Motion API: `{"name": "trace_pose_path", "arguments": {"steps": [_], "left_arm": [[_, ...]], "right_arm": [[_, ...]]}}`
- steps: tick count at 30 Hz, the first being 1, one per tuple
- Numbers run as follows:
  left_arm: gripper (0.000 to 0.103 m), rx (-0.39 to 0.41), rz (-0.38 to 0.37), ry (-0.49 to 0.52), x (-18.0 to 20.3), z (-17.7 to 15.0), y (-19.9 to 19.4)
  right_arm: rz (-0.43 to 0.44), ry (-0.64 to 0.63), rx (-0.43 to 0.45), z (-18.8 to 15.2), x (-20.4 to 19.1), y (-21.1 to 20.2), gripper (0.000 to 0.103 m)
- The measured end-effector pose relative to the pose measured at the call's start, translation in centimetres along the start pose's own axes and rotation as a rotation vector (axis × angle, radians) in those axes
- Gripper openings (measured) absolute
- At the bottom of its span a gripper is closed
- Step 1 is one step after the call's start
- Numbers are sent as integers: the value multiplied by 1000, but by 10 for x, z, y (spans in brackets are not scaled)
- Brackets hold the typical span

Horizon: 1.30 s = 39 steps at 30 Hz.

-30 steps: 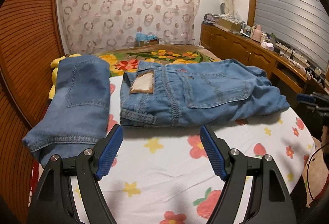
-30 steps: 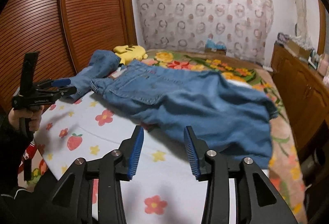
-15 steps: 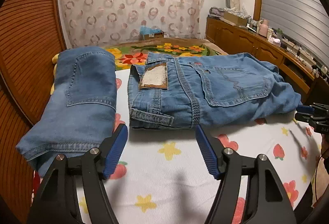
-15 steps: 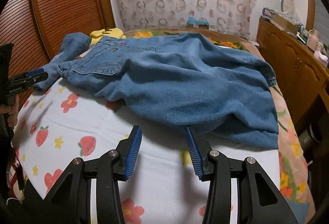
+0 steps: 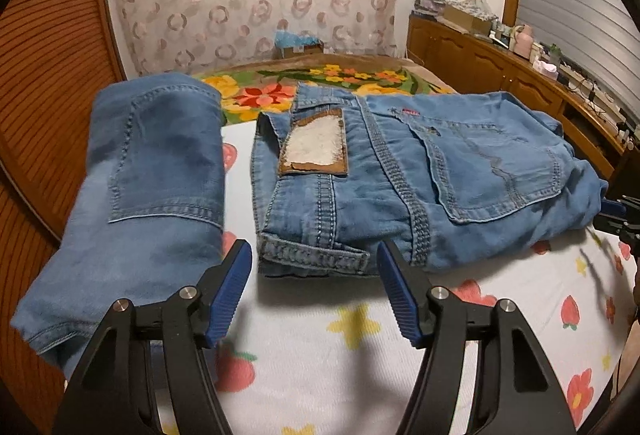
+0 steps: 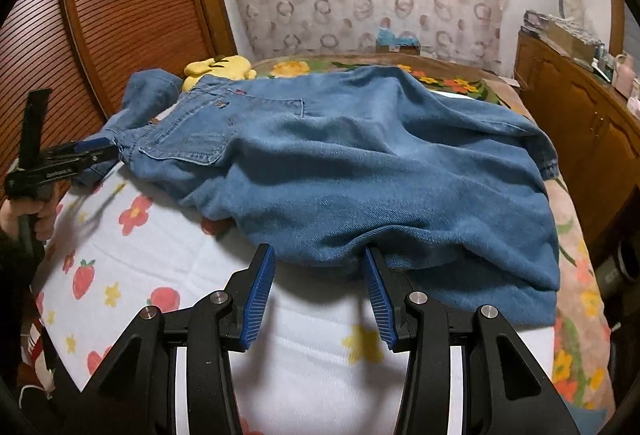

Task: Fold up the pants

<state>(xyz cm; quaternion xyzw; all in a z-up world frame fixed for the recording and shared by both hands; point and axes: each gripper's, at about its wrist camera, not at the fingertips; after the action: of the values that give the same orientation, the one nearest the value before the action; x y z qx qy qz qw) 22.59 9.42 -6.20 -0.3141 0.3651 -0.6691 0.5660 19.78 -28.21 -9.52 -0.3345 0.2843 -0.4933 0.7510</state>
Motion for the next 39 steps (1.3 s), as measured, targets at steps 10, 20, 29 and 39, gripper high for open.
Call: {"name": "trace_pose_path", "arguments": {"steps": [10,20,29,39], "left_arm": [[46,-38,-59,-20,-7,9,16],[26,75,-20,18,11,11,-33],[26,228,-29,27,10,18,-122],[26,282,-29,1,-5,-39,-175]], "right_arm": [[16,-17,-1,-3,-3,6,44],[12,-37,76,3,-12,-16,5],[-18,-73,204,10,-24,-81,4],[38,-145,241,-27,-57,-114,4]]}}
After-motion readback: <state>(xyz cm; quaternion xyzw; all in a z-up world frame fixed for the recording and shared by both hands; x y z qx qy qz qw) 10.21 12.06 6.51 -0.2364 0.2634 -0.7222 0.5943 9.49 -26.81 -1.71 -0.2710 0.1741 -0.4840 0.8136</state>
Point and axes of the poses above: each gripper's, at about its wrist camera, not at the fingertips, and y roughly the way its jaws point, x to its right, z to its top, and after that the axes turned 12 degrees about -x, right-handed
